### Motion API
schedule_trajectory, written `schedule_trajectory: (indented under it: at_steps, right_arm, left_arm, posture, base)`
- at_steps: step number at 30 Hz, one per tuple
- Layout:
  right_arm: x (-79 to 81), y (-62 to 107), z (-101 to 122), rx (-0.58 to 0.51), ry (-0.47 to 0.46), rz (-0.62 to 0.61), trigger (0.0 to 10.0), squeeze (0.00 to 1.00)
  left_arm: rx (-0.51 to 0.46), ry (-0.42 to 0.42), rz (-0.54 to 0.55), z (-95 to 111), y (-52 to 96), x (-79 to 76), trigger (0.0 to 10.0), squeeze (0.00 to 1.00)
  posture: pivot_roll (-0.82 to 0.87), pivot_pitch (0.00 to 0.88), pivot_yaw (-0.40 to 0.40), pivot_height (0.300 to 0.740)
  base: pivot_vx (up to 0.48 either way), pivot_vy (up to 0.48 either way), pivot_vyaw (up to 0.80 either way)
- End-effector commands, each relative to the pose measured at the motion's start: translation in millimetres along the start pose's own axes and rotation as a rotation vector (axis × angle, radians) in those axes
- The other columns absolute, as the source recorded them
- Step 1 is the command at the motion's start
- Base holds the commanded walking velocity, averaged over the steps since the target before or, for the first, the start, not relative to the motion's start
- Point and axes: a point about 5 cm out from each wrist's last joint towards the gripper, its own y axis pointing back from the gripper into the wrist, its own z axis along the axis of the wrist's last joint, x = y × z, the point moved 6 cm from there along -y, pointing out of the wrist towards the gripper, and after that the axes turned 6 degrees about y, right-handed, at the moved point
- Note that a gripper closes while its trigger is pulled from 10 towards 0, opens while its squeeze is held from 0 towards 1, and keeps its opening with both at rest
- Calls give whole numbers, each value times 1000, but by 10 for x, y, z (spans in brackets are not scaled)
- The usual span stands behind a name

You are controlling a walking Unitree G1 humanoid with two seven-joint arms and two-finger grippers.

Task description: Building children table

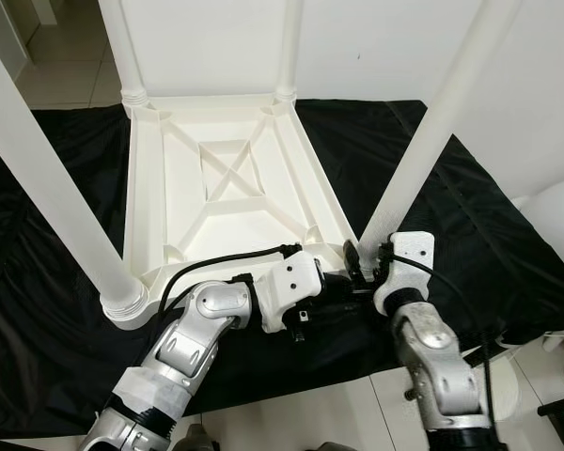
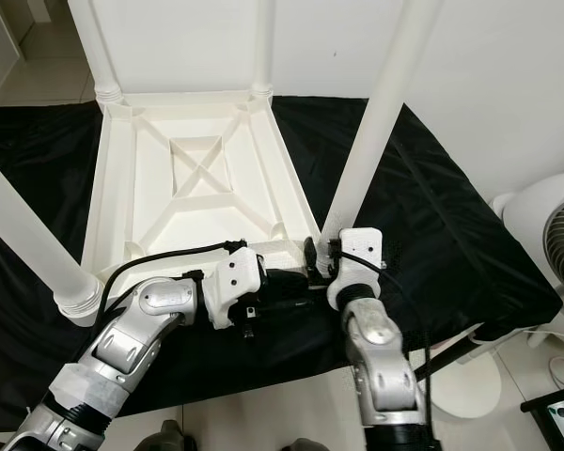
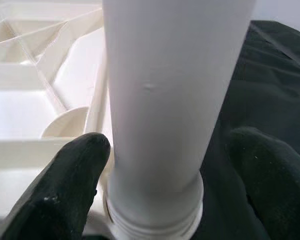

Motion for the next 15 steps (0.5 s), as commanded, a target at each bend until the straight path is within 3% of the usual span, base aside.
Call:
schedule_trajectory:
  at_steps: [1,11,15]
  right_arm:
    - [-59,-24,25,-26,26,51,10000,0]
    - [-94,-202,63,-50,100,208,10000,0]
    - [-46,-382,30,-39,124,269,10000,0]
  left_arm:
    - [5,-11,30,-8,-27,43,10000,0]
    - [4,-17,30,12,-37,73,10000,0]
    - [0,-21,41,30,-43,95,10000,0]
  posture:
    - [8,0,-46,740]
    - [12,0,-34,740]
    - [27,0,-39,740]
  base:
    - [0,0,0]
    - [0,0,0]
    - [0,0,0]
